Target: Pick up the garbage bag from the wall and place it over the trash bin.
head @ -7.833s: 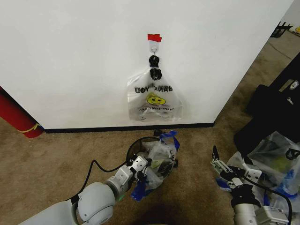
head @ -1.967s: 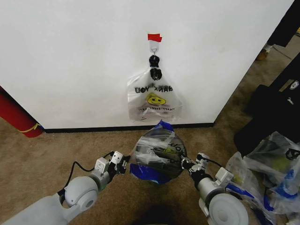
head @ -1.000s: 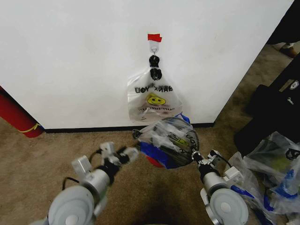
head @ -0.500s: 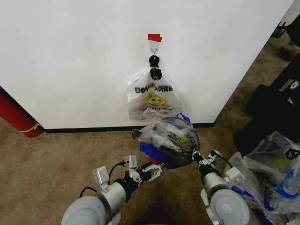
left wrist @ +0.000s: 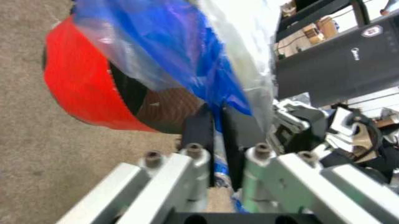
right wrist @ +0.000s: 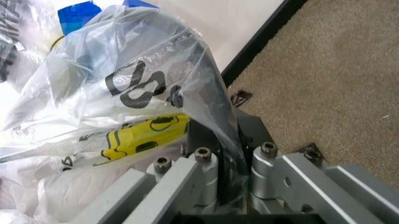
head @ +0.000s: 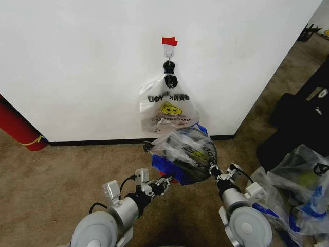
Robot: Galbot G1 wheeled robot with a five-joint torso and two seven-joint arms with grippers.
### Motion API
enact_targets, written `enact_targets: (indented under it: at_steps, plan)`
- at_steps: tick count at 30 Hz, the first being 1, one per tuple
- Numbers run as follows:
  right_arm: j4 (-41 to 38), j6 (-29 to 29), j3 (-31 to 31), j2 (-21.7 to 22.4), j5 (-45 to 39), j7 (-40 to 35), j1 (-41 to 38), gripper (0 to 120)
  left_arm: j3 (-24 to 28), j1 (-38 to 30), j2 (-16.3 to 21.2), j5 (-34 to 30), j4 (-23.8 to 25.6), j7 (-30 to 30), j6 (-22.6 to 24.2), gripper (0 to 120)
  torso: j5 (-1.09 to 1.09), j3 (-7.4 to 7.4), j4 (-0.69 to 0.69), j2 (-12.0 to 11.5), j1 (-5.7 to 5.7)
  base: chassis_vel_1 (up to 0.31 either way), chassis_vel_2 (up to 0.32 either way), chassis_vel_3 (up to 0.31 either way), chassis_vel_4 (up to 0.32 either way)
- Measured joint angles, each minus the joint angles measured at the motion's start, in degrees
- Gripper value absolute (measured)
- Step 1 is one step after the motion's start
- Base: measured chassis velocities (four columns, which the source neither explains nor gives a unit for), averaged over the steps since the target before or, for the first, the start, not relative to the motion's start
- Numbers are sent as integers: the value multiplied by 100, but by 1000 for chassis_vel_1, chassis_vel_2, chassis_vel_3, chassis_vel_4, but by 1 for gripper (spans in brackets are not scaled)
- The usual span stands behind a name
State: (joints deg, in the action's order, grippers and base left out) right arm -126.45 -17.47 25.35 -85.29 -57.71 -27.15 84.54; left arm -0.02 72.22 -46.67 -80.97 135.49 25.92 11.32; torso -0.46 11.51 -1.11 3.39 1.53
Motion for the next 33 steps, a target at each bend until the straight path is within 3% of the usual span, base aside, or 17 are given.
enact_targets:
  at_steps: [2,10,22,33]
  plan:
    - [8,7,0,-18,-27,-28,-13,1,2,31,10,55,-99,-14,-43,0,0,0,0,0,0,0,0,0,0]
    - [22,26,4,-20,-60,-40,-29,1,86,-13,-42,227,-439,-18,-126,0,0,0,0,0,0,0,0,0,0]
    - [-289,-32,-2,18,-136,-37,94,1,516,-574,-437,770,-1403,69,-93,0,0,0,0,0,0,0,0,0,0]
    - [-395,-64,3,4,-82,-20,199,1,517,-838,-350,974,-1567,184,394,3,0,0,0,0,0,0,0,0,0]
